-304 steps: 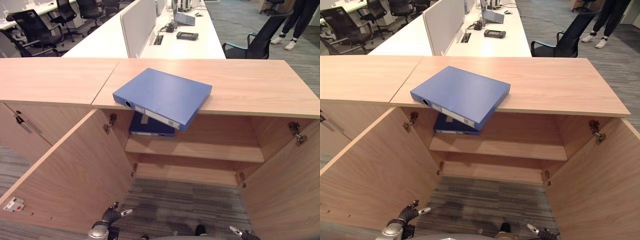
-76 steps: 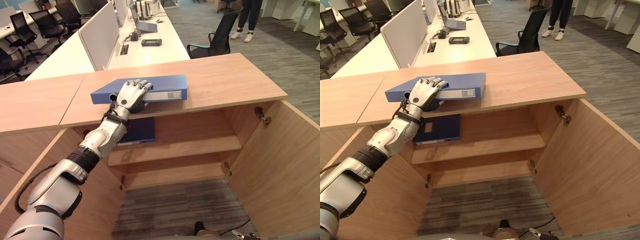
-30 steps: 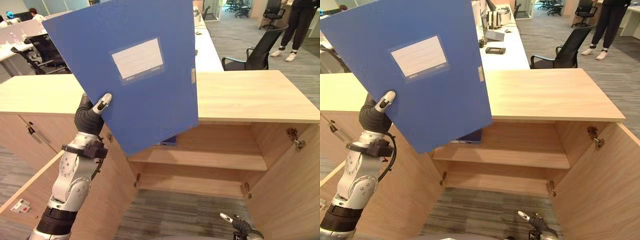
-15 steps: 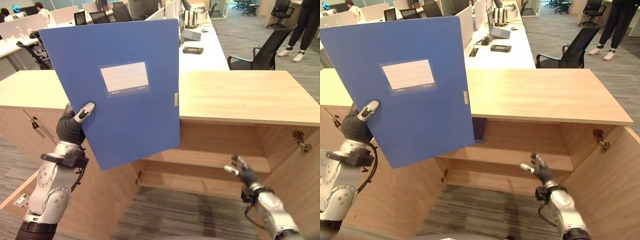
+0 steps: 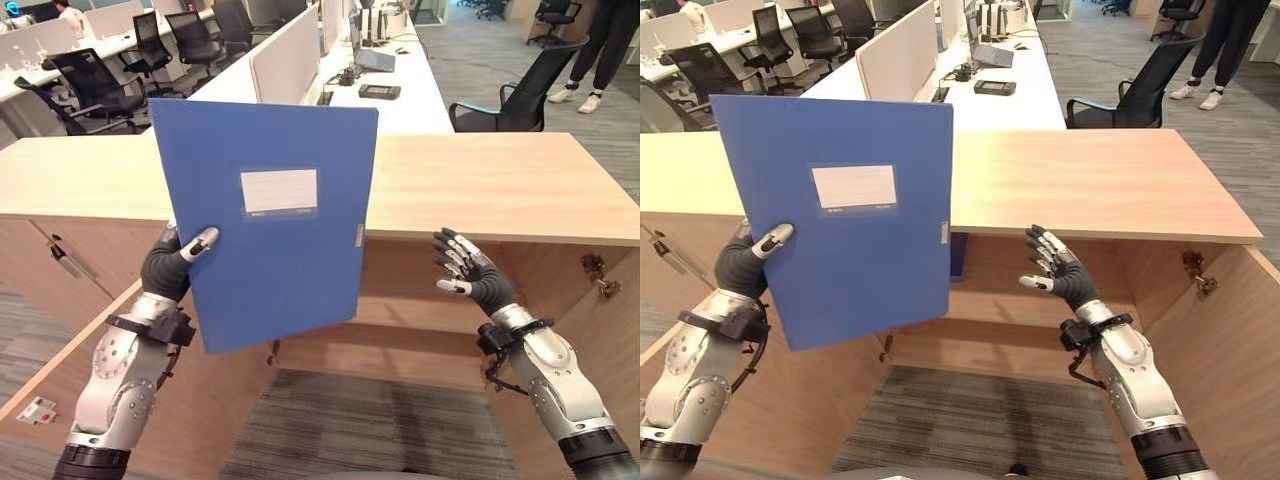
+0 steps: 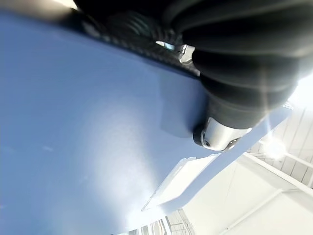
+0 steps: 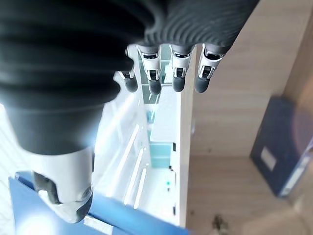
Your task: Put the empty folder in the office cabinet
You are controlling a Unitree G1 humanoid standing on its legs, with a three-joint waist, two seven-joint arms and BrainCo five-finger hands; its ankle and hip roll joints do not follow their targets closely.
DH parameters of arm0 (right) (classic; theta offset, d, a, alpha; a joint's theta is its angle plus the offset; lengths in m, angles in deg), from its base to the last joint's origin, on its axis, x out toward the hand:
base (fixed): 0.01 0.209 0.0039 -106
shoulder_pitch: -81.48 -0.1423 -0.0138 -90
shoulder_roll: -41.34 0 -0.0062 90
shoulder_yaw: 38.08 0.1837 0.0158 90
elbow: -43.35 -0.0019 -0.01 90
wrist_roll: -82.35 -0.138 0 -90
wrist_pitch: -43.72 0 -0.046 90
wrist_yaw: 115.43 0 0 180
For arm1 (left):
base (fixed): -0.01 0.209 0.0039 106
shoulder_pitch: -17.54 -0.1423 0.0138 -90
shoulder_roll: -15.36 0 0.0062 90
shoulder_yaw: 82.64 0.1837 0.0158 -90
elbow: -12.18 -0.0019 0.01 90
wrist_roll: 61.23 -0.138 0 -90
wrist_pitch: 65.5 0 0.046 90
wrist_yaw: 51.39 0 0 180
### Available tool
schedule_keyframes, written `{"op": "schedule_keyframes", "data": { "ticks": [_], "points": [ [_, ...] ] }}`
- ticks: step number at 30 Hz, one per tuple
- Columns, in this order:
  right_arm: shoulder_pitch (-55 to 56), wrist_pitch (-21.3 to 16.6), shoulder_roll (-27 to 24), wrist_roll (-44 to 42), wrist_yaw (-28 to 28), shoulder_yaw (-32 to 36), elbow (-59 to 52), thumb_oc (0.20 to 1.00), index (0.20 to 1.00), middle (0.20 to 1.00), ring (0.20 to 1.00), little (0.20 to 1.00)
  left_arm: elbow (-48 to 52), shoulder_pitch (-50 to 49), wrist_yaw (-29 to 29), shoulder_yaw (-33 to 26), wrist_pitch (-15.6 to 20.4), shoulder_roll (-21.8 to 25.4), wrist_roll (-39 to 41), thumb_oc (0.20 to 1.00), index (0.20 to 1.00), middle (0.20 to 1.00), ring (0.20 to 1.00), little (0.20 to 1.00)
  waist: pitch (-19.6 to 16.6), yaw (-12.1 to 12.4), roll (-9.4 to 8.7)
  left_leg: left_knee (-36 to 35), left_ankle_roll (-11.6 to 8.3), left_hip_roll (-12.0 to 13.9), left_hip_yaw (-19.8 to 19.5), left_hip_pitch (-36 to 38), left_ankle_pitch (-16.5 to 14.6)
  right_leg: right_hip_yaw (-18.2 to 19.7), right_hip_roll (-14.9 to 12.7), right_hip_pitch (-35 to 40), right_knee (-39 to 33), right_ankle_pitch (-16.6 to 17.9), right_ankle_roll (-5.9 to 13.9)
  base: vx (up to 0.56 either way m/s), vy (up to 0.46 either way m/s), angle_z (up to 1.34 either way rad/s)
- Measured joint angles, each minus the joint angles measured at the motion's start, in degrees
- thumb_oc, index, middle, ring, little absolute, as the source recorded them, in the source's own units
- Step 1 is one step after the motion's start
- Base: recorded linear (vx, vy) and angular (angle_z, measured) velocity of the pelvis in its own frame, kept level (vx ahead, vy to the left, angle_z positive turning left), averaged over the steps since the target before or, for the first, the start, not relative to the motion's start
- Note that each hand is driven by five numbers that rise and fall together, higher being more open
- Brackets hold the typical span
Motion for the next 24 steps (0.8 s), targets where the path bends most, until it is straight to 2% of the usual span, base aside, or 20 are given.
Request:
{"op": "schedule_keyframes", "data": {
  "ticks": [9,16,24],
  "points": [
    [-1.81,2.21,2.2,-2.03,-4.82,-6.64,-2.0,1.0,1.0,1.0,1.0,1.0,-0.01,1.05,1.73,2.65,-1.2,-1.91,-2.84,0.2,0.2,0.2,0.2,0.2,0.23,0.12,-0.58,0.02,0.0,-0.01,0.3,0.1,0.0,0.19,0.0,-0.04,0.0,0.01,0.01,0.0,0.0,0.0],
    [-2.87,3.02,4.74,-2.19,-5.58,-9.58,-1.95,1.0,1.0,1.0,1.0,1.0,-0.01,2.68,2.8,6.13,-1.68,-3.5,-2.93,0.2,0.2,0.2,0.2,0.2,0.21,0.1,-0.71,0.02,0.0,-0.01,0.34,0.09,0.0,0.27,0.01,-0.07,0.01,0.08,-0.07,0.0,0.0,0.0],
    [-3.26,4.52,5.28,-4.3,-5.14,-10.56,-1.86,1.0,1.0,1.0,1.0,1.0,-0.01,3.38,3.75,6.28,-1.69,-4.05,-2.86,0.2,0.2,0.2,0.2,0.2,0.13,0.05,-0.87,0.02,0.0,-0.01,0.41,0.16,0.0,0.36,0.02,-0.06,0.02,0.22,-0.25,0.0,0.0,0.0]
  ]
}}
